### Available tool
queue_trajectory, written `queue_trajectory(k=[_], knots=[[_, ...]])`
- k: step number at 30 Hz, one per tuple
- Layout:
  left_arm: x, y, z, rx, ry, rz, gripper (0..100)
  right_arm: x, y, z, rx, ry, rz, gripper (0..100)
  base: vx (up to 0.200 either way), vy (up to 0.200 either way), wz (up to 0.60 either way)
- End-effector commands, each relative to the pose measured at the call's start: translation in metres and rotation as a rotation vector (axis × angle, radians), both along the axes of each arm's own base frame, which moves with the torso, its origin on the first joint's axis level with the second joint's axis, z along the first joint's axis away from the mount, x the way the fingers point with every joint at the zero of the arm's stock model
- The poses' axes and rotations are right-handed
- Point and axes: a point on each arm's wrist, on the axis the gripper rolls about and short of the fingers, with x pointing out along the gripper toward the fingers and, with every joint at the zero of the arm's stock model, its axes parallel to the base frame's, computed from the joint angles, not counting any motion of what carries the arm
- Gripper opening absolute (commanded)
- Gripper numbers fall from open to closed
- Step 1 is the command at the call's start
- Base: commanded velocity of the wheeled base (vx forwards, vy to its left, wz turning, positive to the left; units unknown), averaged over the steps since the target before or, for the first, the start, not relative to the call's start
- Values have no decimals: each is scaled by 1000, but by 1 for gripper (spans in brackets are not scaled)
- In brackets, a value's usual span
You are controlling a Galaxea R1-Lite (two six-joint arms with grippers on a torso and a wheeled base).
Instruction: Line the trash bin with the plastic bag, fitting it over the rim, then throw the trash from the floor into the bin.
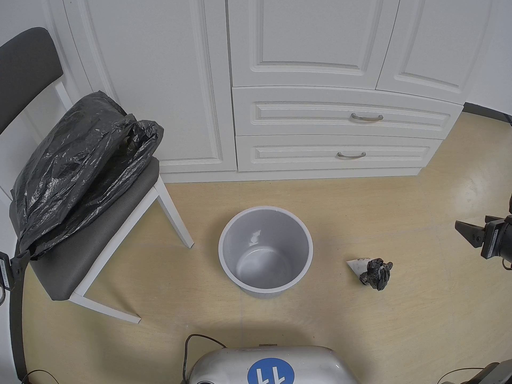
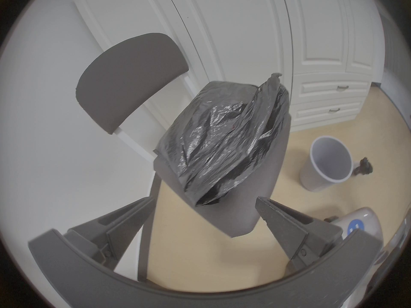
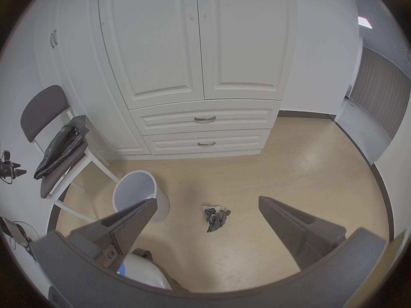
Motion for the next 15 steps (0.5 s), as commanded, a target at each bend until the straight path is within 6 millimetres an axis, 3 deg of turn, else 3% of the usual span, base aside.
queue_trajectory(k=[1,15], knots=[[-10,16,-8,58,47,58,100,4,2,-8,-4,26,17,100,0,0,0],[-5,28,-23,78,143,63,100,7,2,-11,-5,43,17,100,0,0,0]])
